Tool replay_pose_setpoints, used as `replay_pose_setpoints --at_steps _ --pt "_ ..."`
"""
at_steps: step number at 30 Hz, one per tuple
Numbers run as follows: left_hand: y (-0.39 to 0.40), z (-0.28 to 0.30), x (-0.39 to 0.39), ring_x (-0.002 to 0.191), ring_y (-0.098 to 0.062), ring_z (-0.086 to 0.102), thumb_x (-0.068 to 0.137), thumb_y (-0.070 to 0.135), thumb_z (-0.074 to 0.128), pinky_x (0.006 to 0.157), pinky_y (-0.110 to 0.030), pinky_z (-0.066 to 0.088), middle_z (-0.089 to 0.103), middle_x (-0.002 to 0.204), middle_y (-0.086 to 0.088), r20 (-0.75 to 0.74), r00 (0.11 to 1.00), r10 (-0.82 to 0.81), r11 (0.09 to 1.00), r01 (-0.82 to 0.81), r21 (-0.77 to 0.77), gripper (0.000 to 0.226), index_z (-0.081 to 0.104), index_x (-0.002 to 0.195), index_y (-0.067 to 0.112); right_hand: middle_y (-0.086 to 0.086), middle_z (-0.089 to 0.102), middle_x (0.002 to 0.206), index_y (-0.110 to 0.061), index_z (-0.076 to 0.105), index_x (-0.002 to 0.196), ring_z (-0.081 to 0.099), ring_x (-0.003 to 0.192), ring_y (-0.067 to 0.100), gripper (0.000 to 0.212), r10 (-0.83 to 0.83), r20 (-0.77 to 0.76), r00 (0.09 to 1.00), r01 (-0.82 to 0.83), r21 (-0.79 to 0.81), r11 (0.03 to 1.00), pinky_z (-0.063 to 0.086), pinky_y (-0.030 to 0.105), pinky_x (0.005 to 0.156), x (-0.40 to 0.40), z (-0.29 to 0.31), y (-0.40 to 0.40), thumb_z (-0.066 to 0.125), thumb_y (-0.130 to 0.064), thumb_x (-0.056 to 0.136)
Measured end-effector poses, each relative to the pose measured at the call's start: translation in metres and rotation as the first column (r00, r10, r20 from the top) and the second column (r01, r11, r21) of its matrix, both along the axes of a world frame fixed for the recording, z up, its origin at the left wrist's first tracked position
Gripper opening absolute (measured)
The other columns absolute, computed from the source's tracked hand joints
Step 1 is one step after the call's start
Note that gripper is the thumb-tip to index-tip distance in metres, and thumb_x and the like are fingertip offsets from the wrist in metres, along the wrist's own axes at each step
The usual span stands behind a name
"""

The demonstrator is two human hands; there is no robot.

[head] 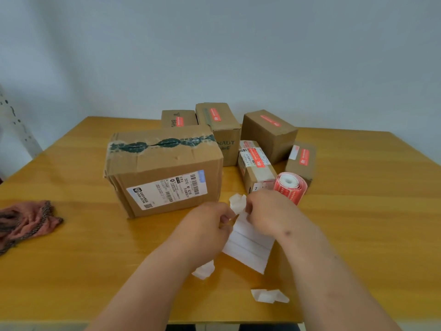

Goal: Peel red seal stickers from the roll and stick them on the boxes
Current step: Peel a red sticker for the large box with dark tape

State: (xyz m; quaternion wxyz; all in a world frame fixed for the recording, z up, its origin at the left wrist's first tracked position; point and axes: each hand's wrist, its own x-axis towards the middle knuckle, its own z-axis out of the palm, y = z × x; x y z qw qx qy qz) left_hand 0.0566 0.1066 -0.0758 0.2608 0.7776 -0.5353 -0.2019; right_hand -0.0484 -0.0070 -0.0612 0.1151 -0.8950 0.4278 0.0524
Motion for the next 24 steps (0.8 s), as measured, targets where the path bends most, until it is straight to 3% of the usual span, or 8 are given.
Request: replay_pose_setpoints --at_steps 4,8,10,12,14,16,21,24 --pt "-0.001 0.012 0.005 0.093 0.002 0.052 0.097 0.002 0.043 0.069 -0.003 0.037 0.054 0.108 0.018 -0.123 0.990 0.066 0.985 -0.084 -0.150 0.043 0.057 0.108 0.041 -0.007 0.062 0.098 -0.026 0.065 0.088 0.058 0.092 0.013 0.023 0.013 0.215 0.977 -0.050 0.167 0.985 0.051 0.023 0.072 -0.015 0.029 -0.004 0.055 -0.005 0.087" --pt "0.001 0.026 0.008 0.100 0.009 0.049 0.093 -0.007 0.045 0.083 -0.005 0.042 0.049 0.112 0.024 -0.215 0.967 -0.135 0.954 0.069 -0.290 0.065 0.053 0.124 0.050 -0.016 0.063 0.081 -0.030 0.067 0.078 0.056 0.073 -0.001 0.026 0.008 0.410 0.912 -0.129 0.270 0.954 0.041 0.007 0.053 -0.022 0.053 0.003 0.057 -0.007 0.085" --pt "0.001 0.031 0.007 0.105 0.007 0.047 0.092 -0.006 0.053 0.090 -0.012 0.043 0.044 0.124 0.027 -0.200 0.954 -0.225 0.934 0.152 -0.322 0.070 0.051 0.129 0.053 -0.013 0.066 0.077 -0.033 0.066 0.073 0.057 0.069 -0.002 0.031 -0.015 0.501 0.865 -0.175 0.330 0.927 0.040 0.004 0.052 -0.021 0.056 0.006 0.058 -0.005 0.082" --pt "-0.001 0.034 0.006 0.107 0.006 0.046 0.089 0.000 0.062 0.094 -0.015 0.043 0.038 0.131 0.029 -0.133 0.960 -0.245 0.920 0.187 -0.343 0.065 0.054 0.126 0.054 -0.005 0.069 0.080 -0.026 0.068 0.073 0.062 0.076 0.004 0.025 -0.051 0.562 0.826 -0.196 0.370 0.908 0.048 0.011 0.061 -0.020 0.054 0.006 0.060 -0.003 0.078" --pt "-0.002 0.035 0.006 0.113 0.006 0.047 0.087 0.006 0.067 0.093 -0.014 0.044 0.037 0.132 0.030 -0.106 0.965 -0.238 0.910 0.184 -0.373 0.056 0.060 0.118 0.053 0.004 0.070 0.085 -0.017 0.069 0.078 0.065 0.086 0.020 0.016 -0.078 0.592 0.802 -0.215 0.409 0.887 0.053 0.036 0.079 -0.018 0.049 0.003 0.062 -0.003 0.076" --pt "-0.003 0.035 0.005 0.114 0.004 0.049 0.085 0.010 0.071 0.088 -0.014 0.049 0.042 0.128 0.028 -0.115 0.969 -0.220 0.899 0.155 -0.410 0.045 0.065 0.108 0.048 0.012 0.068 0.090 -0.015 0.068 0.084 0.065 0.086 0.029 0.012 -0.102 0.617 0.780 -0.261 0.470 0.843 0.052 0.051 0.082 -0.017 0.044 0.001 0.063 -0.006 0.077" --pt "-0.003 0.036 0.007 0.098 0.006 0.054 0.081 0.022 0.075 0.071 -0.005 0.045 0.056 0.106 0.023 -0.160 0.984 -0.072 0.905 -0.002 -0.425 0.018 0.063 0.082 0.035 0.007 0.073 0.093 -0.023 0.072 0.092 0.069 0.084 0.027 0.013 -0.203 0.652 0.731 -0.330 0.598 0.730 0.053 0.051 0.083 -0.018 0.039 -0.004 0.070 -0.014 0.084" --pt "-0.002 0.040 0.011 0.082 -0.001 0.058 0.083 0.028 0.072 0.059 -0.005 0.042 0.063 0.089 0.015 -0.233 0.972 0.040 0.914 -0.130 -0.385 0.013 0.062 0.075 0.028 0.003 0.073 0.093 -0.022 0.070 0.098 0.072 0.085 0.022 0.013 -0.235 0.667 0.707 -0.296 0.581 0.758 0.058 0.044 0.081 -0.022 0.044 -0.005 0.068 -0.021 0.086"
